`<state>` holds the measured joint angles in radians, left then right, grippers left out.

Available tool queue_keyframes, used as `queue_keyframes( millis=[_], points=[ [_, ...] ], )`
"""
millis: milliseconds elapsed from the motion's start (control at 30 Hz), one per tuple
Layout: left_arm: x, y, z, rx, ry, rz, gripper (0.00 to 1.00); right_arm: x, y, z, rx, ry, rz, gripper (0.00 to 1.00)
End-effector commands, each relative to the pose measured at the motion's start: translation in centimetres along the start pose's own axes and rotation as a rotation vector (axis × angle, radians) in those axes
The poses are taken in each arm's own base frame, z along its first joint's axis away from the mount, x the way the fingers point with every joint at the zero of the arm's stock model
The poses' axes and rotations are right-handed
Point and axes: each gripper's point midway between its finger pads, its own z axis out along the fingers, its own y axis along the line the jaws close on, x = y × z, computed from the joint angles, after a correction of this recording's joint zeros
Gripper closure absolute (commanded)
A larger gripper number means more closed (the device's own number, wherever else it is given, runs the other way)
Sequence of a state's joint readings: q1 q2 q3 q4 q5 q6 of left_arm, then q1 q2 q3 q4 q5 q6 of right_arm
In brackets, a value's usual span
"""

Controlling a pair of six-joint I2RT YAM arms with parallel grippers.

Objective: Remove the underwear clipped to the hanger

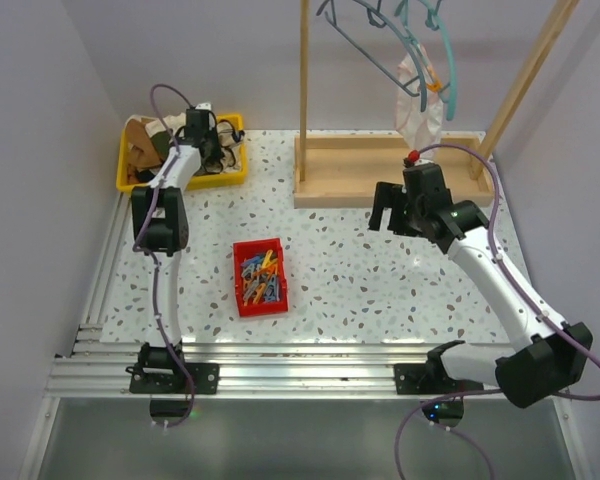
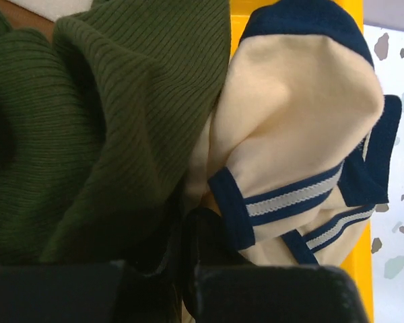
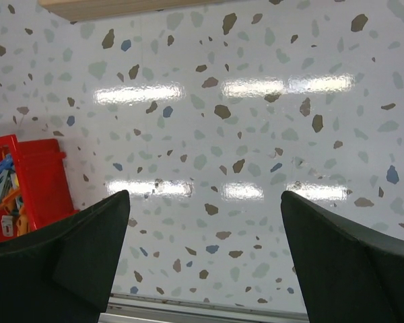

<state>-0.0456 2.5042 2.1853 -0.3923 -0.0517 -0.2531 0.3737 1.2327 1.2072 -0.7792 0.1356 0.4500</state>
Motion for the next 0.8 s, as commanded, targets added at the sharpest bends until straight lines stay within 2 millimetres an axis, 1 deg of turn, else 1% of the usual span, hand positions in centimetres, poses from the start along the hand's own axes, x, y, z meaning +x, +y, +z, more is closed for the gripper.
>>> queue_keyframes(
  millis=[0, 33, 67, 133, 167, 200, 233, 267, 333, 367, 400, 433, 467, 500, 533, 567, 600, 633, 667, 700, 733, 767],
  points=[
    [-1.7, 0.6, -1.1, 0.005, -0.029, -0.046, 1.00, -2.9, 2.1, 0.1, -0.067, -0.065, -0.005, 0.03],
    [-0.8, 0.7, -1.0, 0.006, -0.006, -0.048, 1.00, -3.0, 2.2, 0.6, -0.065, -0.053, -0.005, 0.03],
    [-0.7, 0.4, -1.2, 0.020, 0.001, -0.051, 0.98, -3.1, 2.4, 0.8, -0.071, -0.050, -0.005, 0.03],
    [-0.2, 0.2, -1.5, 0.035, 0.012, -0.054, 0.86, -3.9, 3.1, 0.9, -0.090, -0.062, -0.006, 0.03],
    [-1.2, -0.8, -2.7, 0.089, -0.004, -0.059, 0.77, -4.3, 3.6, 1.0, -0.110, -0.071, -0.008, 0.02],
    [-1.6, -1.2, -3.3, 0.107, -0.015, -0.060, 0.71, -4.7, 4.0, 0.8, -0.130, -0.082, -0.016, 0.02],
    [-2.0, -1.4, -3.7, 0.119, -0.032, -0.067, 0.55, -5.1, 4.3, 0.6, -0.150, -0.095, -0.015, 0.02],
    [-3.8, -2.0, -5.5, 0.146, -0.073, -0.071, 0.50, -5.9, 5.0, 0.1, -0.184, -0.130, -0.020, 0.02],
    [-5.4, -2.4, -7.1, 0.159, -0.103, -0.095, 0.41, -6.5, 5.5, -0.5, -0.217, -0.158, -0.035, 0.01],
    [-6.5, -2.8, -8.3, 0.176, -0.120, -0.100, 0.33, -7.0, 5.6, -1.3, -0.227, -0.186, -0.039, 0.02],
    [-7.2, -3.2, -9.0, 0.192, -0.129, -0.103, 0.29, -7.2, 5.6, -1.7, -0.233, -0.199, -0.049, 0.02],
    [-7.7, -3.6, -9.8, 0.207, -0.131, -0.117, 0.22, -7.3, 5.9, -2.1, -0.254, -0.202, -0.057, 0.02],
    [-8.6, -4.3, -11.2, 0.246, -0.144, -0.123, 0.14, -7.4, 6.1, -2.7, -0.267, -0.211, -0.064, 0.02],
    [-8.6, -4.7, -11.7, 0.267, -0.144, -0.137, 0.02, -7.5, 6.0, -3.6, -0.277, -0.229, -0.077, 0.01],
    [-9.6, -5.2, -13.4, 0.295, -0.166, -0.146, 0.00, -7.6, 5.9, -4.0, -0.278, -0.238, -0.083, 0.01],
    [-9.9, -5.8, -14.4, 0.330, -0.171, -0.150, 0.00, -7.6, 5.8, -4.5, -0.279, -0.246, -0.094, 0.02],
    [-9.6, -6.1, -14.8, 0.354, -0.175, -0.156, 0.00, -7.9, 5.7, -5.8, -0.288, -0.278, -0.096, 0.01],
    [-10.8, -6.8, -17.2, 0.392, -0.212, -0.168, 0.00, -8.0, 5.3, -6.2, -0.274, -0.294, -0.097, 0.02],
    [-11.0, -7.5, -18.3, 0.437, -0.220, -0.169, 0.00, -8.0, 5.1, -6.8, -0.272, -0.307, -0.106, 0.01],
    [-11.0, -8.0, -18.9, 0.470, -0.238, -0.183, 0.00, -8.2, 5.0, -7.9, -0.281, -0.331, -0.107, 0.02],
    [-12.2, -8.6, -21.5, 0.516, -0.283, -0.178, 0.00, -8.4, 4.5, -8.5, -0.267, -0.351, -0.104, 0.01],
    [-12.4, -9.4, -22.8, 0.572, -0.289, -0.174, 0.00, -8.5, 4.5, -9.2, -0.272, -0.363, -0.117, 0.02]
  ],
)
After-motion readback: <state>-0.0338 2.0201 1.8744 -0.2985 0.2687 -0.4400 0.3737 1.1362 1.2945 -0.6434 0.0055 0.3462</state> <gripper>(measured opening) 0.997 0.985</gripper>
